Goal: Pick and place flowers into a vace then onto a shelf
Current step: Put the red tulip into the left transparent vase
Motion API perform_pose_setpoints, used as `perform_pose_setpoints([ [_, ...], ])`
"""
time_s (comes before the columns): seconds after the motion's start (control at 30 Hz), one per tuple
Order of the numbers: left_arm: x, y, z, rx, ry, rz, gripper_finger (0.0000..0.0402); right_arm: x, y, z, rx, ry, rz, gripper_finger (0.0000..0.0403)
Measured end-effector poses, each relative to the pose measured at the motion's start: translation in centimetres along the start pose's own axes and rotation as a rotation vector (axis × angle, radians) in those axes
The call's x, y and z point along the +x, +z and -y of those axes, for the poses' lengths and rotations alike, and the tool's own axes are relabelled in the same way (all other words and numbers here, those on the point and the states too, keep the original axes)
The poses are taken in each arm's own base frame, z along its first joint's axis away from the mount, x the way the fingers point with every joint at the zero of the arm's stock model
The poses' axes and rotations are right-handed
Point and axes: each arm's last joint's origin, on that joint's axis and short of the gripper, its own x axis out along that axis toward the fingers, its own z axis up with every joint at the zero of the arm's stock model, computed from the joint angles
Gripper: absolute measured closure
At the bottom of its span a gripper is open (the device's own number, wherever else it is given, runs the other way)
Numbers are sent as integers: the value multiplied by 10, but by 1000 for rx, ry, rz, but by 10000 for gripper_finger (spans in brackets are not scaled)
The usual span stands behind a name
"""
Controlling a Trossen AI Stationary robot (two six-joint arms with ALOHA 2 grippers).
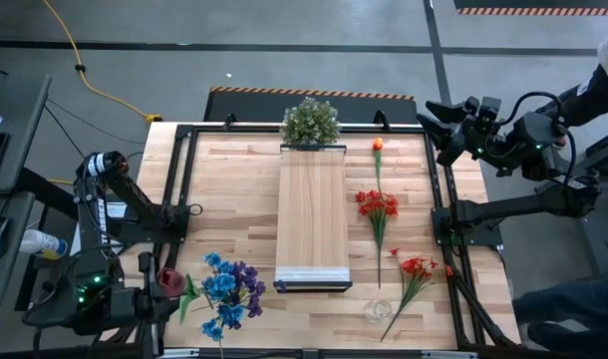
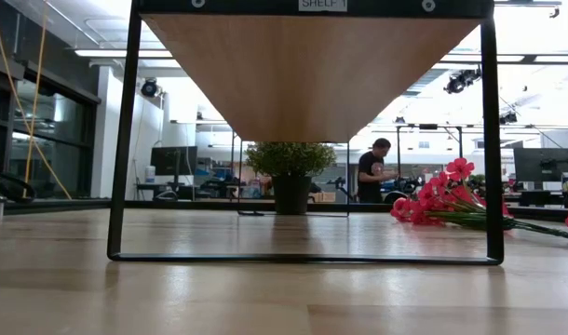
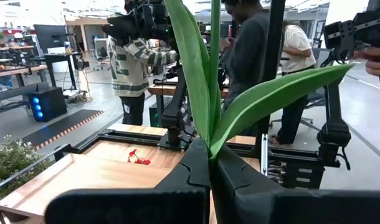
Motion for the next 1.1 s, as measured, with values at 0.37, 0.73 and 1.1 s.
perform_pose_setpoints([
  [0.37,0,-16,8,-12,0,0,372,0,0,0,0,0,1,141],
  [0.73,0,-33,8,-8,1,0,372,0,0,0,43,4,-1,141],
  [1.1,0,-50,2,34,0,0,372,0,0,0,48,7,-2,141],
])
